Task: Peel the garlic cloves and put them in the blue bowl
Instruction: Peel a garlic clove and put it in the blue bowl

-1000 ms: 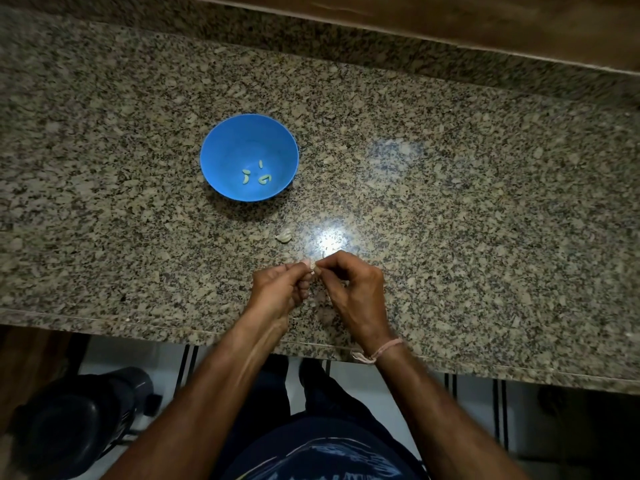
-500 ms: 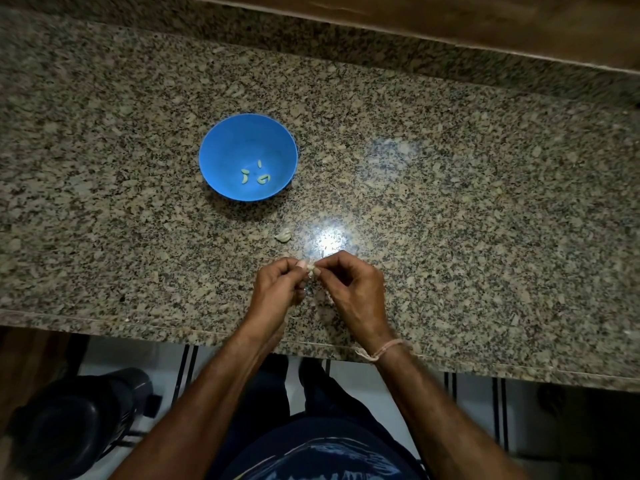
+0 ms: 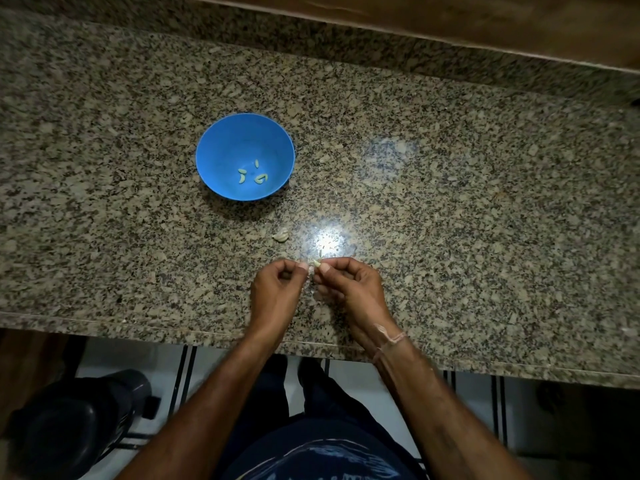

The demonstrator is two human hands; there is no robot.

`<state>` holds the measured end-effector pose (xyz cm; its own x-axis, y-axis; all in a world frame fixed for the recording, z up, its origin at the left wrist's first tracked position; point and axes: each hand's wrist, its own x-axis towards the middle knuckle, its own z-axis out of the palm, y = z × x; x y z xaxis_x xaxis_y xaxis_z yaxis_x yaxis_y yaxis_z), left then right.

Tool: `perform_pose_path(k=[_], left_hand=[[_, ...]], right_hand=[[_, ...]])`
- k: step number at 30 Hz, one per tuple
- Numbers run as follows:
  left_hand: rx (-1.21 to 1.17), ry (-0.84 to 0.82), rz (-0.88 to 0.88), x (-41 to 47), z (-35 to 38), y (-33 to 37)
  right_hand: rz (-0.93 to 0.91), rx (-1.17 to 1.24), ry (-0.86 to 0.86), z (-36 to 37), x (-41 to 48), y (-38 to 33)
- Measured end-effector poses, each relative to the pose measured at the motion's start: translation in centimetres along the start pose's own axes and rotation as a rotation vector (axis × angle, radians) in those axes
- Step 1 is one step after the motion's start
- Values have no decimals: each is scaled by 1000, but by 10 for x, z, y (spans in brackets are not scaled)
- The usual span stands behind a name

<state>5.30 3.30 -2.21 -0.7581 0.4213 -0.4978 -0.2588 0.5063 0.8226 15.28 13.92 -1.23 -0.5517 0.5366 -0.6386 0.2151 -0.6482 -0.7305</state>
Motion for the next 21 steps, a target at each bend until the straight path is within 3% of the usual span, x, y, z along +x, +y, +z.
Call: perform_pose_path(k=[3,9,12,16,21], left_hand=[[133,70,81,1,-1,0],[187,17,285,-5,0,10],[126,42,219,-5,0,11],[-115,-13,62,-4,1,10],[-229,-65,12,-6,4,12]], right_hand=[[17,44,-7,-1,-1,-3],[-86,-121,-12,-1,-2,-10],[-129,-173,-30,-2,-3,-11],[-316,-421,15,-6,3,-6],[-327,-321,-94,-3,2,-8]])
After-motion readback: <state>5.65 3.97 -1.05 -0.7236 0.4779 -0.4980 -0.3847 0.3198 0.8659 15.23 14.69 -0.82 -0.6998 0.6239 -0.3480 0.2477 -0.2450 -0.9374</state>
